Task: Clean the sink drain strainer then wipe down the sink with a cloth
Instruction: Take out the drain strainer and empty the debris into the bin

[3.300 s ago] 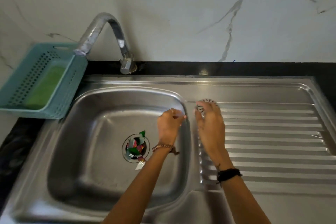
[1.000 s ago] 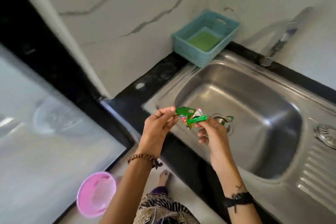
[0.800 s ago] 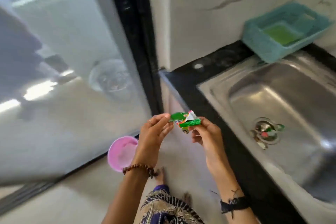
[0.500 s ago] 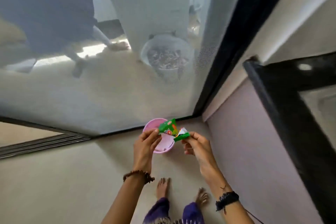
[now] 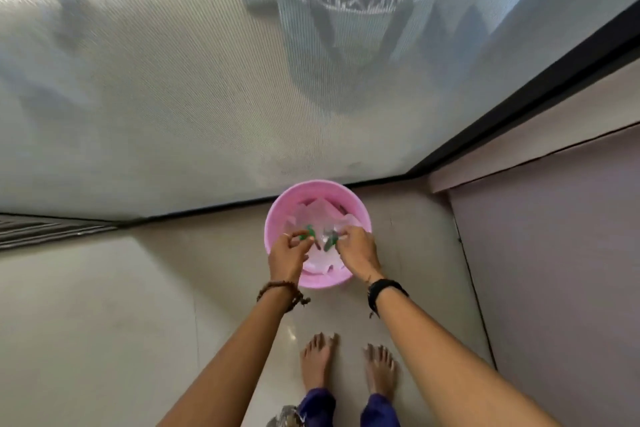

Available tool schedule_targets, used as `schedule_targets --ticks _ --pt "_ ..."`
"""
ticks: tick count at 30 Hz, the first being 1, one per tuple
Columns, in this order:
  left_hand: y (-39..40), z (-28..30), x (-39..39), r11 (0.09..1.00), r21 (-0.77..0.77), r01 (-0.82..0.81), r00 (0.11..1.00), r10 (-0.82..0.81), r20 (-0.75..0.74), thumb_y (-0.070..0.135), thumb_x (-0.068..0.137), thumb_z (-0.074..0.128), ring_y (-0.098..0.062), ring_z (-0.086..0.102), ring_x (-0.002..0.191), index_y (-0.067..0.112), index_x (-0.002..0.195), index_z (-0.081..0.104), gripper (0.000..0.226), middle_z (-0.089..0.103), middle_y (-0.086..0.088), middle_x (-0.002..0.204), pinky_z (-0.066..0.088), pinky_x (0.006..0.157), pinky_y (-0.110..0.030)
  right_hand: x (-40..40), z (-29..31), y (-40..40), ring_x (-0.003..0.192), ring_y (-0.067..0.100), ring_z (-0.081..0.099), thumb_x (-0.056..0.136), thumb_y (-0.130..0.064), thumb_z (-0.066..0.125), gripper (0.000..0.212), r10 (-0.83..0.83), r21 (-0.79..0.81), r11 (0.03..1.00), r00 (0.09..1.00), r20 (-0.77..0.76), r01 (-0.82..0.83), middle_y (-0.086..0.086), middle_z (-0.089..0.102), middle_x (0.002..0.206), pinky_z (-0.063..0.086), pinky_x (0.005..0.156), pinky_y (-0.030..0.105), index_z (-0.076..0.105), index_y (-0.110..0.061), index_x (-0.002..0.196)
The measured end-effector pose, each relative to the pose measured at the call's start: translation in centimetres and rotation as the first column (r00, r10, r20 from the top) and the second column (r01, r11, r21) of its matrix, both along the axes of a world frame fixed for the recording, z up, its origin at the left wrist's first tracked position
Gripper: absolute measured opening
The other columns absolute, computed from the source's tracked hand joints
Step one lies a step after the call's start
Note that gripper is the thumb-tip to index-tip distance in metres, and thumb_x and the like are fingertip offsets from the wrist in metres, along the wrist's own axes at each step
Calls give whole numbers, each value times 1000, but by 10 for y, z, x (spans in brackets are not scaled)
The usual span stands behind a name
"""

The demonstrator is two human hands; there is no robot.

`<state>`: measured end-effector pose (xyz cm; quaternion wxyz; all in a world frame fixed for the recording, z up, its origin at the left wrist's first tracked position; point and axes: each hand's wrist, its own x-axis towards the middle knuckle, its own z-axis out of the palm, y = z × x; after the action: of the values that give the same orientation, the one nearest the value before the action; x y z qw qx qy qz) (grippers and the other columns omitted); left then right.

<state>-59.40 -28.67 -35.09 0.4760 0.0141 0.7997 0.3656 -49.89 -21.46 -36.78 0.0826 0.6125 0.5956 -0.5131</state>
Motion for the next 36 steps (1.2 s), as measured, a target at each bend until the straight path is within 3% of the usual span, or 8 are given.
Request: schedule_targets --ticks 4,7,11,15,20,27,32,36 --pt "-3 -13 0 997 -13 83 993 -81 82 13 91 53 -28 57 94 13 136 43 46 57 -7 108 50 82 -37 0 -17 -1 98 36 62 87 6 39 42 -95 -61 994 995 -19 94 21 62 112 53 88 42 53 -3 126" --pt "-1 21 5 994 6 -110 978 107 181 12 93 50 -24 61 74 4 119 54 28 61 -13 93 55 62 -29 2 15 -2 63 20 61 91 -7 45 22 -375 -150 921 921 -104 359 11 65 81 57 60 28 63 -2 102" --pt "9 109 21 927 9 -375 837 335 434 18 93 48 -7 46 35 6 78 56 21 53 2 45 41 34 -13 7 110 -3 36 9 42 87 -14 51 17 -731 -422 660 661 -169 621 -1 50 52 36 34 15 61 -11 74" --pt "25 241 48 917 101 -386 764 256 592 17 93 45 -2 32 24 13 66 49 27 40 5 31 27 27 -11 30 248 0 23 4 25 90 -15 43 26 -924 -723 376 297 -241 580 -8 34 34 16 25 12 45 -15 64" --pt "30 399 94 903 330 -274 699 -48 714 20 94 41 -2 23 22 15 61 43 33 31 5 32 20 24 -12 90 411 -7 22 3 22 91 -18 35 28 -884 -798 438 38 -466 414 -7 29 33 12 24 13 41 -15 63" --pt "48 531 200 790 605 96 636 -517 574 25 93 42 -2 18 28 19 56 39 38 26 9 37 13 30 -15 212 556 -15 26 3 22 85 -22 44 28 -693 -656 544 -160 -703 522 -5 27 35 16 26 15 48 -17 58" --pt "77 565 311 587 678 443 532 -781 328 26 95 41 -4 21 29 20 51 38 44 28 9 38 16 30 -14 320 591 -17 24 2 22 93 -21 37 41 -565 -561 408 -283 -775 720 -7 27 33 15 25 13 50 -18 55" --pt "115 556 398 370 643 671 421 -904 80 21 93 45 -4 25 27 17 54 44 39 33 10 33 17 29 -13 411 586 -3 22 2 22 94 -21 39 37 -567 -452 219 -264 -780 865 -7 31 32 14 24 10 53 -16 60"
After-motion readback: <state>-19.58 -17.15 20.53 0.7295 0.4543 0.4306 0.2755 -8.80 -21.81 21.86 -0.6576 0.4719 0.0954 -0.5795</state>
